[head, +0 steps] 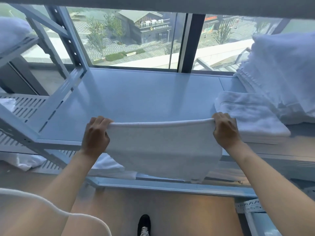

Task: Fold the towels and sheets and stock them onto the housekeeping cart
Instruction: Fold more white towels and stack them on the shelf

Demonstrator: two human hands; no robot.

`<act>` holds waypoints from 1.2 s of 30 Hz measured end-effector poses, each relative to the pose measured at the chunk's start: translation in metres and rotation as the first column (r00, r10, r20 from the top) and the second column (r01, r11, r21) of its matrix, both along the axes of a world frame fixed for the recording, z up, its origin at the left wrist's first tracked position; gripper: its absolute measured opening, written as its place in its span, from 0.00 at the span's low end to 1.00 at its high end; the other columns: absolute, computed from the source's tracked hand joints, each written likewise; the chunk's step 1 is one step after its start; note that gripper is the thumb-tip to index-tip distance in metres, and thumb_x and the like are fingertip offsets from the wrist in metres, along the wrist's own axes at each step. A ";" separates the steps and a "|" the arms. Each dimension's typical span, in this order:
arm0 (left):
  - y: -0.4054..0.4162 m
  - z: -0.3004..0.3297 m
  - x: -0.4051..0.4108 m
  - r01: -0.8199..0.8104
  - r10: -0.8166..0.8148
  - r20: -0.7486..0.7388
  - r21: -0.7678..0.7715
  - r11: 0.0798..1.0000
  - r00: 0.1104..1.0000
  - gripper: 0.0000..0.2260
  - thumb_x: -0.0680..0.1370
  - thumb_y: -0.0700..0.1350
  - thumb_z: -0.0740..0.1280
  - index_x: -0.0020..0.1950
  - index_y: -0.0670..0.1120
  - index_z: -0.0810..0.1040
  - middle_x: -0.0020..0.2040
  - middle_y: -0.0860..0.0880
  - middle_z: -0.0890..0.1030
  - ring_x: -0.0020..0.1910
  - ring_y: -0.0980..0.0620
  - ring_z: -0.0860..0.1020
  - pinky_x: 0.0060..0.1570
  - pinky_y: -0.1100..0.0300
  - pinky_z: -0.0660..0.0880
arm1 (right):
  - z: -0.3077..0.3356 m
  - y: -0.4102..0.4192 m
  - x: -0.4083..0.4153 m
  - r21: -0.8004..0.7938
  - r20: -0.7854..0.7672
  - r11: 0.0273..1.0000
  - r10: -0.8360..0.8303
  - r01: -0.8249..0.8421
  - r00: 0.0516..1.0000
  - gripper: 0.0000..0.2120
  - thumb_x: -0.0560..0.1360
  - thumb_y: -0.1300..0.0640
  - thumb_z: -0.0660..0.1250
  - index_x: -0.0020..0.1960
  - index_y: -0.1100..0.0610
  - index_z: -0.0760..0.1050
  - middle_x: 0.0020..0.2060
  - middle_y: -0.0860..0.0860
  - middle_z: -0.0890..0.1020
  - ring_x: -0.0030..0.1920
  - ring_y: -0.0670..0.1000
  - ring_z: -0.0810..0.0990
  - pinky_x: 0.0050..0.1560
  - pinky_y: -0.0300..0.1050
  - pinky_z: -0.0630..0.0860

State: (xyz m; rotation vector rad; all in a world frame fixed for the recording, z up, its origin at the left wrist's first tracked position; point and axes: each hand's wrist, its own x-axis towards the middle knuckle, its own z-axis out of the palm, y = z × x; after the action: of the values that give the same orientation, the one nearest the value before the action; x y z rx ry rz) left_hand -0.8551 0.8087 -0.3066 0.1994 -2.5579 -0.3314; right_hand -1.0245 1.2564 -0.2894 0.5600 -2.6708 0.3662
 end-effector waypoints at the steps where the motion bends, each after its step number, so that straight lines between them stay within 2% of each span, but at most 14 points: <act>1: -0.004 0.000 -0.012 -0.003 0.003 0.001 0.007 1.000 1.000 0.19 0.67 0.23 0.65 0.53 0.40 0.80 0.46 0.42 0.79 0.49 0.36 0.74 0.47 0.44 0.74 | 0.001 -0.007 -0.007 0.001 -0.006 1.000 -0.018 0.018 1.000 0.11 0.69 0.74 0.61 0.45 0.61 0.73 0.39 0.57 0.77 0.43 0.62 0.75 0.44 0.55 0.67; 3: -0.014 -0.001 -0.037 -0.013 0.013 0.003 0.027 1.000 1.000 0.17 0.70 0.26 0.65 0.53 0.42 0.80 0.47 0.42 0.78 0.49 0.36 0.73 0.48 0.44 0.73 | -0.001 -0.020 -0.020 -0.004 -0.006 0.998 -0.064 0.064 0.998 0.09 0.72 0.73 0.60 0.44 0.60 0.72 0.38 0.57 0.76 0.42 0.62 0.74 0.45 0.56 0.68; 6: -0.027 -0.010 -0.071 -0.038 0.035 0.053 0.064 0.997 0.998 0.17 0.72 0.27 0.64 0.55 0.42 0.80 0.48 0.41 0.79 0.51 0.36 0.74 0.48 0.44 0.72 | -0.012 -0.037 -0.039 0.009 0.029 0.990 -0.140 0.140 0.990 0.11 0.71 0.73 0.58 0.44 0.58 0.70 0.39 0.56 0.77 0.43 0.62 0.74 0.45 0.54 0.67; 11: -0.035 -0.039 -0.102 -0.141 0.106 0.255 0.123 0.982 0.961 0.23 0.72 0.27 0.60 0.63 0.41 0.80 0.58 0.38 0.80 0.59 0.34 0.74 0.53 0.42 0.70 | -0.056 -0.066 -0.049 0.103 0.203 0.967 -0.248 0.231 0.947 0.13 0.73 0.71 0.59 0.53 0.60 0.75 0.50 0.60 0.81 0.54 0.63 0.78 0.51 0.56 0.70; 15: -0.039 -0.055 -0.103 -0.176 0.117 0.301 0.176 0.969 0.947 0.25 0.70 0.27 0.60 0.65 0.41 0.79 0.59 0.37 0.76 0.61 0.33 0.73 0.54 0.40 0.71 | -0.075 -0.076 -0.052 0.104 0.209 0.942 -0.335 0.320 0.919 0.19 0.69 0.72 0.62 0.57 0.58 0.76 0.53 0.59 0.77 0.56 0.63 0.76 0.53 0.56 0.69; 18: -0.037 -0.058 -0.103 -0.195 0.136 0.276 0.200 0.960 0.951 0.28 0.69 0.27 0.61 0.68 0.42 0.77 0.63 0.39 0.74 0.63 0.35 0.71 0.56 0.40 0.71 | -0.070 -0.089 -0.049 0.098 0.153 0.958 -0.283 0.271 0.947 0.29 0.62 0.74 0.64 0.61 0.58 0.78 0.57 0.58 0.76 0.58 0.63 0.75 0.58 0.57 0.68; 21: -0.037 -0.060 -0.102 -0.189 0.131 0.272 0.200 0.961 0.953 0.31 0.68 0.27 0.61 0.69 0.44 0.77 0.67 0.42 0.72 0.66 0.38 0.69 0.58 0.40 0.71 | -0.063 -0.126 -0.024 -0.007 0.146 1.000 -0.029 0.030 0.989 0.29 0.65 0.73 0.63 0.65 0.59 0.78 0.63 0.58 0.79 0.62 0.63 0.77 0.59 0.56 0.70; 23: -0.039 -0.063 -0.103 -0.180 0.125 0.258 0.201 0.963 0.958 0.30 0.67 0.27 0.61 0.67 0.44 0.78 0.66 0.42 0.73 0.65 0.37 0.71 0.56 0.40 0.72 | -0.064 -0.160 -0.001 -0.066 0.231 0.986 0.166 -0.155 0.959 0.25 0.75 0.64 0.61 0.72 0.56 0.74 0.71 0.55 0.75 0.71 0.58 0.72 0.68 0.56 0.67; 24: -0.039 -0.064 -0.103 -0.181 0.126 0.255 0.206 0.962 0.959 0.30 0.67 0.27 0.61 0.66 0.44 0.78 0.66 0.42 0.74 0.65 0.37 0.71 0.56 0.40 0.72 | -0.066 -0.175 0.011 -0.073 0.301 0.975 0.221 -0.208 0.928 0.24 0.80 0.58 0.60 0.76 0.53 0.70 0.76 0.52 0.70 0.76 0.55 0.66 0.73 0.57 0.61; 26: -0.042 -0.067 -0.103 -0.190 0.132 0.257 0.217 0.957 0.957 0.29 0.67 0.27 0.61 0.66 0.43 0.79 0.66 0.41 0.74 0.65 0.37 0.71 0.57 0.40 0.73 | -0.074 -0.194 0.028 -0.042 0.448 0.971 0.228 -0.234 0.865 0.26 0.84 0.47 0.56 0.81 0.47 0.60 0.82 0.46 0.57 0.82 0.50 0.51 0.79 0.59 0.48; 28: -0.046 -0.070 -0.105 -0.189 0.129 0.256 0.225 0.956 0.958 0.28 0.67 0.28 0.61 0.66 0.42 0.79 0.65 0.41 0.75 0.65 0.36 0.72 0.58 0.40 0.73 | -0.081 -0.189 0.029 0.067 0.496 0.975 0.152 -0.212 0.855 0.29 0.84 0.40 0.53 0.83 0.45 0.52 0.83 0.44 0.48 0.83 0.48 0.43 0.80 0.61 0.43; 32: -0.051 -0.067 -0.104 -0.134 0.087 0.217 0.209 0.969 0.972 0.27 0.67 0.28 0.60 0.65 0.39 0.79 0.63 0.38 0.76 0.62 0.34 0.74 0.58 0.40 0.73 | -0.081 -0.143 0.014 0.149 0.483 0.982 0.028 -0.114 0.875 0.32 0.83 0.37 0.51 0.84 0.43 0.46 0.83 0.42 0.45 0.82 0.47 0.41 0.81 0.57 0.42; 36: -0.026 -0.052 -0.094 -0.054 0.027 0.179 0.147 0.988 0.983 0.29 0.67 0.24 0.63 0.66 0.39 0.79 0.66 0.37 0.77 0.65 0.34 0.75 0.65 0.38 0.70 | -0.082 -0.135 0.010 0.164 0.478 0.980 0.023 -0.115 0.878 0.33 0.83 0.37 0.50 0.84 0.43 0.45 0.83 0.41 0.45 0.82 0.46 0.41 0.81 0.56 0.43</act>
State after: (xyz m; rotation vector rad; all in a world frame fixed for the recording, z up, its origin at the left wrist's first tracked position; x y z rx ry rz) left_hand -0.9495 0.7826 -0.3590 0.3517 -2.7000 -0.5145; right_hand -1.0145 1.1214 -0.3716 0.7001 -3.1922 0.3021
